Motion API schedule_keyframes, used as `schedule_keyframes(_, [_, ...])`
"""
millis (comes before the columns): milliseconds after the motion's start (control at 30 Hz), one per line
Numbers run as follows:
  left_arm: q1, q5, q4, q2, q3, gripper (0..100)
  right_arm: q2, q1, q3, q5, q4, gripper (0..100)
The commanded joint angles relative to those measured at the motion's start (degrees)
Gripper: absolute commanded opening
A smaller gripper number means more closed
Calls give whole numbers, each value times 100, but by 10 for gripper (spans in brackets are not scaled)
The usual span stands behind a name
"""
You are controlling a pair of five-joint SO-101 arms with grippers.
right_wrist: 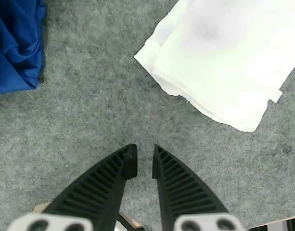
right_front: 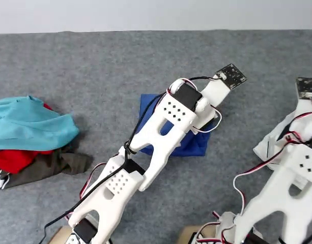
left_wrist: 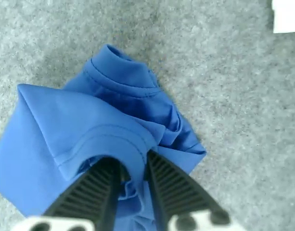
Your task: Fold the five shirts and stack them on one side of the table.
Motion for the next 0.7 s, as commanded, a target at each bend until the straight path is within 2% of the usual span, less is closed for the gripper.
schedule_keyframes(0, [9, 44, 141, -211, -215, 176, -163, 57, -35, 70, 66, 68])
schedule_keyframes(200, [-308, -202, 141, -1002, 259, 195, -198, 57, -53, 70, 75, 68])
schedule_keyframes(400, [-1125, -308, 132, -1503, 813, 184, -198, 4, -53, 70, 84, 68])
schedule_keyframes(667, [-1327, -475, -141, -642, 945, 14, -207, -611, -62, 35, 136, 67])
